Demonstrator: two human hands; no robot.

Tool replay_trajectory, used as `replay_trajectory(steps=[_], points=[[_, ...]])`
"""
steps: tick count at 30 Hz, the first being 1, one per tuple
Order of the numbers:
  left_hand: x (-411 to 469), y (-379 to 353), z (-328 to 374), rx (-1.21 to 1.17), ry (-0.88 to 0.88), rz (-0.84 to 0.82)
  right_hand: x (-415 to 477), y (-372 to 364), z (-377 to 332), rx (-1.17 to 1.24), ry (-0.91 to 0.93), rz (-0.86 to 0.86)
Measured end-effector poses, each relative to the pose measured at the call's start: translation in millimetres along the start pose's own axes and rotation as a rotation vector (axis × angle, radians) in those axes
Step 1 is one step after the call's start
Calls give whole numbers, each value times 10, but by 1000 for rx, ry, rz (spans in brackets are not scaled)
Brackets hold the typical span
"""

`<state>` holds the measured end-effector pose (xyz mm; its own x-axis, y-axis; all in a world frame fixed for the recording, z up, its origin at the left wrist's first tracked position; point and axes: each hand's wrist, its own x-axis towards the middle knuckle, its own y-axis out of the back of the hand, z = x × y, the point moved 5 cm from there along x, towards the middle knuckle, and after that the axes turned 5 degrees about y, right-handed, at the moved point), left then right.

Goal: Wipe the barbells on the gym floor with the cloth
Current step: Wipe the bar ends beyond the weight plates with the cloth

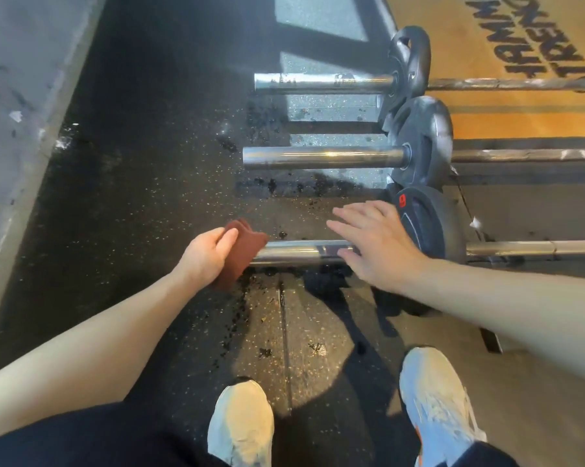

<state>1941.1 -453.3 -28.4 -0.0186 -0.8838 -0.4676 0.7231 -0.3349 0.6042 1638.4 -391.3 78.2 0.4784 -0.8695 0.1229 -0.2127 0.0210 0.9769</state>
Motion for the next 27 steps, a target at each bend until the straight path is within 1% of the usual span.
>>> replay_trajectory(steps=[2, 4, 6, 8, 10, 12, 14, 15, 16, 17, 18, 19, 20, 21, 22, 23, 24, 26, 27], points=[[39, -32, -69, -88, 98, 4, -231, 318, 422, -78, -49, -18], [47, -55, -102, -118, 158, 19, -502, 509, 779, -143, -158, -66], [26, -91, -137, -157, 216, 33, -730, 570, 976, -124, -279, -124], [-38, -96, -172, -182, 241, 41, -846, 544, 1009, 9, -389, -126], [-92, -90, -172, -173, 222, 12, -850, 497, 940, 100, -448, -59], [-146, -96, -120, -197, 207, 2, -847, 443, 853, 121, -480, 2], [-165, -83, -39, -223, 271, 53, -856, 395, 823, 144, -495, 12], [-132, -85, 5, -193, 275, 56, -857, 392, 831, 156, -500, 14], [-96, -98, 43, -192, 288, 22, -860, 391, 845, 164, -504, 19], [-30, -107, 2, -211, 388, -6, -866, 375, 854, 170, -508, 23], [7, -110, -31, -324, 503, -44, -869, 352, 857, 174, -514, 27], [2, -128, -47, -391, 588, -74, -873, 327, 854, 176, -521, 34], [-27, -131, -57, -423, 635, -57, -876, 309, 851, 181, -525, 47], [-36, -129, -23, -374, 602, -14, -870, 300, 845, 190, -525, 64], [-77, -111, 13, -292, 534, 52, -867, 301, 843, 199, -524, 83], [-114, -87, 55, -225, 435, 141, -867, 307, 843, 199, -522, 99], [-170, -78, 101, -220, 348, 180, -868, 309, 842, 194, -517, 108], [-239, -72, 123, -186, 187, 136, -864, 300, 842, 185, -513, 121], [-238, -79, 100, -110, 104, 105, -866, 299, 845, 184, -517, 126]])
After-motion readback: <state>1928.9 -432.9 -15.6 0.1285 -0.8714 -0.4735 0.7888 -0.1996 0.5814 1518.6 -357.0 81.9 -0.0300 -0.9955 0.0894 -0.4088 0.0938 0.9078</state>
